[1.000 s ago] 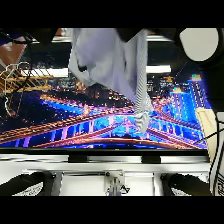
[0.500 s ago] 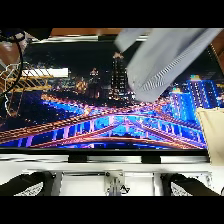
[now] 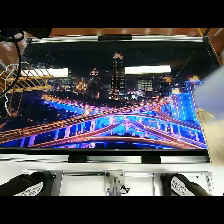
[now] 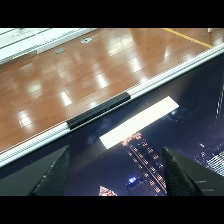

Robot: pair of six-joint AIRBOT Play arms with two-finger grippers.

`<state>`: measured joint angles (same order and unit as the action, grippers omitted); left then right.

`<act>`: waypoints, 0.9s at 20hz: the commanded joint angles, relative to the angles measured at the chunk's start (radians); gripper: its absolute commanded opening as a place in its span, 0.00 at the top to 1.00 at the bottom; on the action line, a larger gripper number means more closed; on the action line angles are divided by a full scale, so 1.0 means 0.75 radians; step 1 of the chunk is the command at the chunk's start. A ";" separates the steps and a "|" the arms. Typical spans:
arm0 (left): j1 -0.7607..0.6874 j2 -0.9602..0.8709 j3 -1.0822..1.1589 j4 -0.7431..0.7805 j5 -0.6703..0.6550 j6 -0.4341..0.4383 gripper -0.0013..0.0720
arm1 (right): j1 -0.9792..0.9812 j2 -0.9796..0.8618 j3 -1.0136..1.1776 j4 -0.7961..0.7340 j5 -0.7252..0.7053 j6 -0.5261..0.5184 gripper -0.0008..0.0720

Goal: Fold the shirts.

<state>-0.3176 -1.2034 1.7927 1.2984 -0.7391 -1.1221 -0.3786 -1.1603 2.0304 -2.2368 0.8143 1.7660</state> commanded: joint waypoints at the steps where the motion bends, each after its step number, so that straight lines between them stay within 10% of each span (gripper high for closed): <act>1: -0.001 0.001 0.001 0.001 0.001 -0.003 0.07 | -0.184 0.004 0.001 -0.074 0.017 0.054 0.87; 18: -0.001 0.001 0.001 0.001 0.001 -0.002 0.07 | -0.681 -0.001 -0.001 -0.067 0.220 0.181 0.87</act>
<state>-0.3176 -1.2034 1.7927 1.2991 -0.7387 -1.1236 -0.8375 -1.1599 2.0300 -2.2868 0.9150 1.8767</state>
